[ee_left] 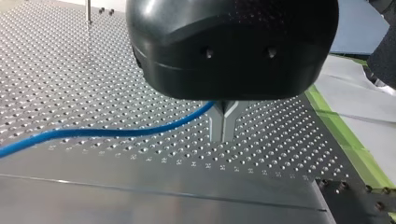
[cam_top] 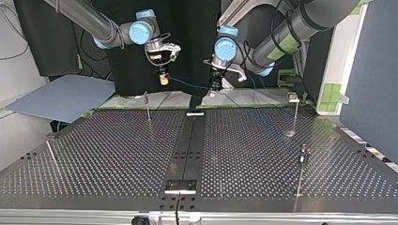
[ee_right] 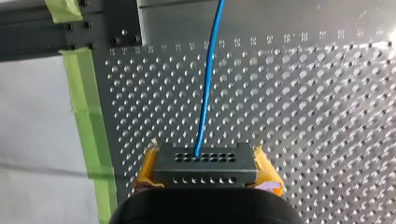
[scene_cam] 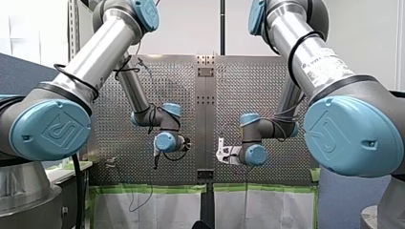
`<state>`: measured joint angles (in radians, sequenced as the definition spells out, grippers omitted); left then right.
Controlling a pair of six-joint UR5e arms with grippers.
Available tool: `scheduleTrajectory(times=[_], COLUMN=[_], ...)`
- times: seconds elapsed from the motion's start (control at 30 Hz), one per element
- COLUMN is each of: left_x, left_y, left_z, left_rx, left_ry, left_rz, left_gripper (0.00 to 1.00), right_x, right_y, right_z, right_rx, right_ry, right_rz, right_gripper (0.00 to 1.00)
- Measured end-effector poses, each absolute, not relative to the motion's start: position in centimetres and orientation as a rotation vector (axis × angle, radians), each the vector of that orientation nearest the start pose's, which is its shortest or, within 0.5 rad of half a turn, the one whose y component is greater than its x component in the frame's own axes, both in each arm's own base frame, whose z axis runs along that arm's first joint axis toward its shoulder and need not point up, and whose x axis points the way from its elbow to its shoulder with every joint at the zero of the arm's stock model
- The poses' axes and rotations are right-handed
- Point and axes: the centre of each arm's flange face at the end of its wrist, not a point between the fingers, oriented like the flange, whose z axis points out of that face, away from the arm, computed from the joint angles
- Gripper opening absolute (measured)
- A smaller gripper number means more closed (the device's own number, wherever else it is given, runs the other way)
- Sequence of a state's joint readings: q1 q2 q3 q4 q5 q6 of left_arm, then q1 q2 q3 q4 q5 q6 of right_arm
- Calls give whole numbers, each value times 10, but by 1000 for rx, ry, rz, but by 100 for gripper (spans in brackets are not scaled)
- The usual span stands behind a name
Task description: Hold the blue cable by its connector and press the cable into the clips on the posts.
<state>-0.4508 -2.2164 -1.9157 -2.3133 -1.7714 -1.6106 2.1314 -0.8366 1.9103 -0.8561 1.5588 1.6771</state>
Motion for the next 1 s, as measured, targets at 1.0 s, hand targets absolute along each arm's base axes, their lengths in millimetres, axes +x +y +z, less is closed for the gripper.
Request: scheduleTrajectory(times=[1.0], left_x=[412], left_y=[-435], left_z=[-39], left_rx=[282], left_ry=[1789], left_rz=[-325], left_gripper=[0], right_x=[335], right_y=[-388], right_z=[-61], right_rx=[1714], right_ry=[-1259], right_rz=[1449], right_gripper=[0])
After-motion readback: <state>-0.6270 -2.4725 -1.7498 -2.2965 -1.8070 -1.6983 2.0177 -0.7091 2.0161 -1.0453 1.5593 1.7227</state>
